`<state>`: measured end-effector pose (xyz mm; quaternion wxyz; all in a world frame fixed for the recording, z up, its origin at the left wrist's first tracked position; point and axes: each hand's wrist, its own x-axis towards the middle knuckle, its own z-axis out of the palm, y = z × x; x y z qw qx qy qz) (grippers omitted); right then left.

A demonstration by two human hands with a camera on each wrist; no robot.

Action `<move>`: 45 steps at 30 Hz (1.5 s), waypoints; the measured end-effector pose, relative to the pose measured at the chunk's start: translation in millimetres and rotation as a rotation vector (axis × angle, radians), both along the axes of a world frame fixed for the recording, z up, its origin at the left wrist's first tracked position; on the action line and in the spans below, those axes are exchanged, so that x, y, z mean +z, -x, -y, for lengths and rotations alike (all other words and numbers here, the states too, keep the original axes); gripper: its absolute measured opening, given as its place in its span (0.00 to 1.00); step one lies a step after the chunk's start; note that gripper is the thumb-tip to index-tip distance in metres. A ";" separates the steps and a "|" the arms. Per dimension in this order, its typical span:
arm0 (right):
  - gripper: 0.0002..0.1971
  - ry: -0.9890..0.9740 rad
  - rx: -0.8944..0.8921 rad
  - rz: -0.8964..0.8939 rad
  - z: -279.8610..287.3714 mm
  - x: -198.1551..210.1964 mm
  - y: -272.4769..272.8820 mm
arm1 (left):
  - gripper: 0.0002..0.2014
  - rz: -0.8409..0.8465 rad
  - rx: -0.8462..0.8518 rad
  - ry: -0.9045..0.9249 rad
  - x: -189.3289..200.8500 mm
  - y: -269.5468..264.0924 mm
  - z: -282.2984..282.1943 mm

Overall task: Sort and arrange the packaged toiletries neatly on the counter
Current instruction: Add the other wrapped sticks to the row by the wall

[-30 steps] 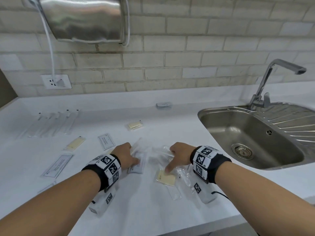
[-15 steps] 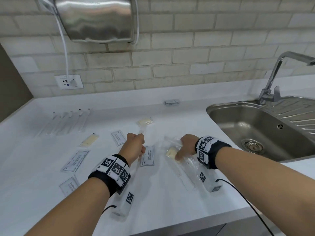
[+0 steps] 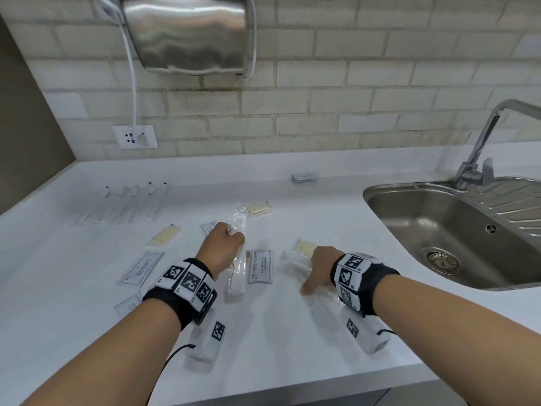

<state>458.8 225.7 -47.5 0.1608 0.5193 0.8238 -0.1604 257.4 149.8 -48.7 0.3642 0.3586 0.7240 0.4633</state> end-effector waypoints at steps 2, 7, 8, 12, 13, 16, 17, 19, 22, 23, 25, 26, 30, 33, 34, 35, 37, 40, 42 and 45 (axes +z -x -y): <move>0.21 -0.026 -0.025 -0.031 4.3 -1.4 0.3 | 0.05 -0.001 0.003 -0.021 -1.4 0.6 0.8; 0.19 -0.023 -0.051 -0.050 14.0 -3.1 1.8 | 0.09 -0.006 0.015 -0.090 -1.9 3.7 4.8; 0.19 -0.027 -0.053 -0.048 15.8 -3.1 2.5 | 0.10 -0.011 0.020 -0.096 -3.2 6.4 4.8; 0.22 0.032 -0.125 -0.072 17.0 -3.5 5.9 | 0.16 -0.020 0.030 -0.125 -3.0 18.2 4.7; 0.23 0.044 -0.132 -0.072 16.0 -3.8 7.7 | 0.16 -0.017 0.030 -0.134 -1.3 22.1 5.1; 0.25 0.056 -0.112 -0.088 13.7 3.0 19.4 | 0.18 0.002 0.043 -0.158 0.3 38.6 4.9; 0.23 0.059 -0.105 -0.109 11.2 8.0 27.7 | 0.19 0.014 0.053 -0.160 1.8 47.0 5.1; 0.14 0.067 -0.095 -0.165 7.4 22.9 39.0 | 0.19 0.056 0.070 -0.139 4.2 56.0 5.0; 0.11 0.067 -0.126 -0.288 -6.6 44.6 75.6 | 0.19 0.122 0.111 -0.082 9.9 85.0 3.6; 0.10 0.072 -0.133 -0.336 -11.6 50.8 89.5 | 0.18 0.131 0.123 -0.061 13.3 95.5 3.5; 0.09 0.107 -0.132 -0.426 -21.9 60.6 116.9 | 0.14 0.138 0.128 -0.025 19.4 117.4 2.6; 0.09 0.125 -0.124 -0.460 -27.5 63.8 130.3 | 0.12 0.132 0.122 -0.017 22.0 128.9 1.2; 0.11 0.136 -0.095 -0.541 -56.5 65.6 182.7 | 0.14 0.101 0.155 0.000 30.9 175.3 -9.4; 0.11 0.132 -0.082 -0.598 -83.6 66.0 219.8 | 0.21 0.061 0.181 0.020 39.9 205.5 -26.2; 0.10 0.136 -0.081 -0.601 -92.8 66.5 231.5 | 0.22 0.041 0.179 0.027 42.4 214.3 -34.4; 0.10 0.139 -0.077 -0.585 -102.0 67.6 242.3 | 0.22 0.016 0.171 0.031 45.5 221.6 -43.4; 0.13 0.148 -0.069 -0.518 -122.9 66.9 263.3 | 0.23 -0.049 0.162 0.042 49.8 234.8 -65.3; 0.16 0.184 -0.072 -0.431 -152.7 58.3 292.2 | 0.27 -0.162 0.149 0.098 47.1 251.9 -100.7; 0.12 0.194 -0.081 -0.397 -165.0 50.5 304.5 | 0.27 -0.224 0.125 0.165 44.3 256.6 -118.0; 0.20 0.216 -0.095 -0.339 -182.1 33.7 318.0 | 0.14 -0.290 0.093 0.255 30.9 264.3 -147.0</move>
